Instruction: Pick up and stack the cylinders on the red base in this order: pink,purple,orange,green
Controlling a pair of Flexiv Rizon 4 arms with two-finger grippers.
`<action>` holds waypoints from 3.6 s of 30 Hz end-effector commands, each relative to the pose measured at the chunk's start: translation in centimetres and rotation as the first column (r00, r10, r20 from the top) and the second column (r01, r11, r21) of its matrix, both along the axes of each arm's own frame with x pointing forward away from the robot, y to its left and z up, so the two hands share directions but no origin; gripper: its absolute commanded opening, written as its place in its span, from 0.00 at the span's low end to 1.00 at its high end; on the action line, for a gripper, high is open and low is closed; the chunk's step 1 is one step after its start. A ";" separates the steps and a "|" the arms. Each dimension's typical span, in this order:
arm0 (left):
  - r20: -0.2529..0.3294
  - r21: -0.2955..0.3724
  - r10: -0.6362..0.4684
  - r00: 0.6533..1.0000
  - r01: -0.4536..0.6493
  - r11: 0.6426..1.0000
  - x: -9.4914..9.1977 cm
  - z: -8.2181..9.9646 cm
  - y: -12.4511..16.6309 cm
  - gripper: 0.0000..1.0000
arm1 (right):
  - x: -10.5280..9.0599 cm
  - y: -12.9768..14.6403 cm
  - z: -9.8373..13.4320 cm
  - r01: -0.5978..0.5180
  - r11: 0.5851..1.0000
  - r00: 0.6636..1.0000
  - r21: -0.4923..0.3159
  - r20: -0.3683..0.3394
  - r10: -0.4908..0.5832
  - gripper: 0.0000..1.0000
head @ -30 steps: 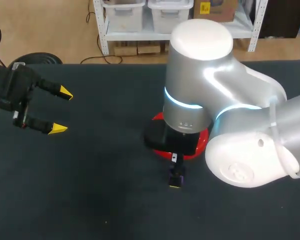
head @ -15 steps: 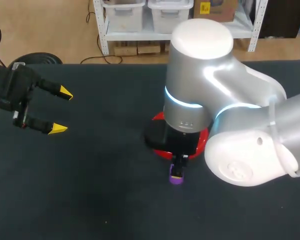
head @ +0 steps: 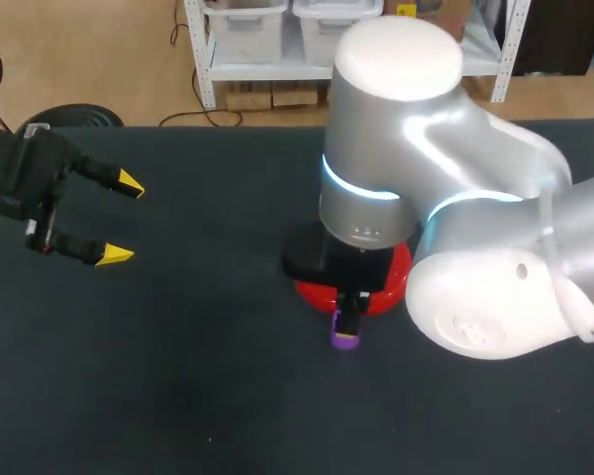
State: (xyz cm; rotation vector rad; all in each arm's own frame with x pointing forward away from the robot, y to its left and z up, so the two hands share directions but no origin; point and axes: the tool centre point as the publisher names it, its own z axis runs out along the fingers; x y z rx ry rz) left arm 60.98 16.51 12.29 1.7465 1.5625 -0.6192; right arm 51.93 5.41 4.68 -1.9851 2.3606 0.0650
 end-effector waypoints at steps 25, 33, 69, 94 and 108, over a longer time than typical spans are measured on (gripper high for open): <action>0.003 -0.002 -0.001 1.000 0.001 1.000 0.0 -0.1 0.1 1.00 | 11.6 -2.4 18.3 -0.054 0.998 0.996 0.015 0.077 0.052 0.00; 0.003 -0.002 -0.001 1.000 0.001 1.000 0.0 -0.1 0.1 1.00 | 12.2 -1.9 16.5 -0.064 0.998 0.997 -0.004 0.032 0.064 0.00; 0.003 -0.002 -0.001 1.000 0.001 1.000 0.0 -0.1 0.1 1.00 | 14.7 -2.7 12.9 -0.048 0.999 0.999 -0.021 -0.005 0.048 0.00; 0.003 -0.002 -0.001 1.000 0.001 1.000 0.0 -0.1 0.1 1.00 | 13.9 -2.4 12.7 -0.056 0.998 0.998 -0.029 -0.003 0.056 0.00; 0.003 -0.002 -0.001 1.000 0.001 1.000 0.0 -0.1 0.1 1.00 | 12.9 -2.2 13.3 -0.060 0.998 0.998 -0.023 0.014 0.060 0.00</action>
